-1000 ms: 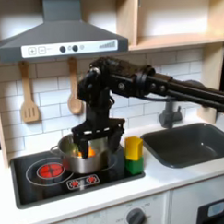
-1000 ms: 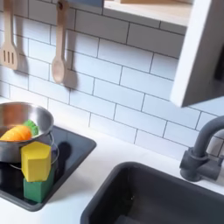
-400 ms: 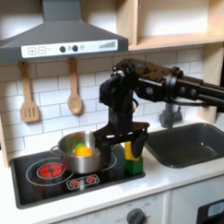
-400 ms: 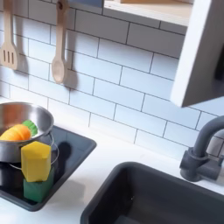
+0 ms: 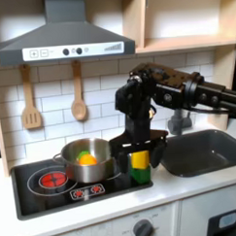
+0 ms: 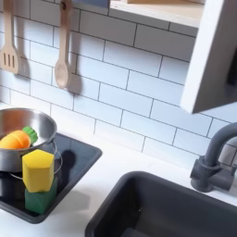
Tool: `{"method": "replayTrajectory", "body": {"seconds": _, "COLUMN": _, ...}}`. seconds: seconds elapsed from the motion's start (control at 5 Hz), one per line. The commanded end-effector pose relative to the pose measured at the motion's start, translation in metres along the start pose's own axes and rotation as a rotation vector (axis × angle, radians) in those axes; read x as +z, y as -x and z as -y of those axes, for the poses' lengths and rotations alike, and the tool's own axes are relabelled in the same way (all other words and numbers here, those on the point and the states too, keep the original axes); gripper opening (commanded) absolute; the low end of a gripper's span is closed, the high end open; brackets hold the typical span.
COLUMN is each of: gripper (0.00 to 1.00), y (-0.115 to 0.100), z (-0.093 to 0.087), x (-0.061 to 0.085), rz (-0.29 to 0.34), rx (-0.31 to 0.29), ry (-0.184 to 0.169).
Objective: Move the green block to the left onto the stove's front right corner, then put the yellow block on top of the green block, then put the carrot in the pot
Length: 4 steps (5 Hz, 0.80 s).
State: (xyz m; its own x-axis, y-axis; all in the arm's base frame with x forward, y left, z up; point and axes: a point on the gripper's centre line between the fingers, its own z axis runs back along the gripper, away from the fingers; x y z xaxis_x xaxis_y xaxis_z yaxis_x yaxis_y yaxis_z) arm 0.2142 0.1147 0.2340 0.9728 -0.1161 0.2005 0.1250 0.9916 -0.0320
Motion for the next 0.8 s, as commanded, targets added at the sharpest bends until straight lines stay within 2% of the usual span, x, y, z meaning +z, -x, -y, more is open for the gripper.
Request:
{"method": "replayTrajectory", "body": {"seconds": 0.0, "gripper": 1.0, "y": -0.002, "z": 0.002, "x": -0.001, "rz": 0.014, "rx": -0.002, "ry": -0.012}}
{"method": "replayTrajectory", "body": {"seconds": 0.2, "gripper": 1.0, "y": -0.013, "z": -0.013, "x": 0.003, "rz": 0.082, "rx": 0.009, "ry": -0.079}}
{"method": "replayTrajectory", "body": {"seconds": 0.4, "gripper": 1.0, "y": -0.01, "z": -0.005, "x": 0.0, "rz": 0.071, "rx": -0.002, "ry": -0.063}}
{"method": "replayTrajectory", "body": {"seconds": 0.6, "gripper": 1.0, "y": -0.01, "z": -0.005, "x": 0.0, "rz": 0.071, "rx": -0.001, "ry": -0.063}}
